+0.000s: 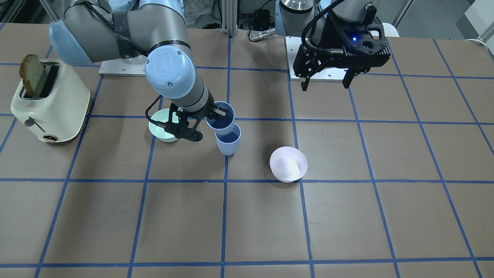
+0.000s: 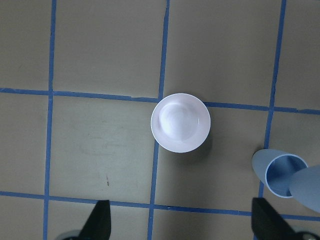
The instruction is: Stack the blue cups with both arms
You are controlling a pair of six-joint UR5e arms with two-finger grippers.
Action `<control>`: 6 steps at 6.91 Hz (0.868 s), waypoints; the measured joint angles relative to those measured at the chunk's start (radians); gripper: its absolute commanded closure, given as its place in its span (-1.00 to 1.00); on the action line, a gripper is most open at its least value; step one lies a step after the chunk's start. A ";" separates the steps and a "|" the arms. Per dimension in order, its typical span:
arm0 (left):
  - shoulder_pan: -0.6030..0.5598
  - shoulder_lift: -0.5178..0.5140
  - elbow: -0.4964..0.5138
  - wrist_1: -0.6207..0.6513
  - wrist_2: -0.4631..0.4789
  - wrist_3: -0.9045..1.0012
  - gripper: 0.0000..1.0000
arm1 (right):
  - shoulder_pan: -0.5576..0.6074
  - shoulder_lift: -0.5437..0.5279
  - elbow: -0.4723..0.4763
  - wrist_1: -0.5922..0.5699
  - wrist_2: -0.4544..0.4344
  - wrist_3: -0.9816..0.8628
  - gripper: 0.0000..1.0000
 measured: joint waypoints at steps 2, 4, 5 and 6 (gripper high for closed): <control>0.000 -0.001 0.001 0.000 -0.001 0.000 -1.00 | 0.013 0.007 0.002 -0.019 0.009 0.001 1.00; 0.000 -0.001 0.000 0.000 -0.001 0.000 -1.00 | 0.015 0.016 0.004 -0.032 0.015 -0.001 -0.13; 0.000 -0.001 0.000 0.000 -0.001 0.000 -1.00 | 0.015 0.019 0.004 -0.034 0.015 -0.001 -0.42; 0.001 -0.002 0.001 0.000 -0.002 0.000 -1.00 | 0.015 0.020 0.005 -0.034 0.014 -0.001 -0.62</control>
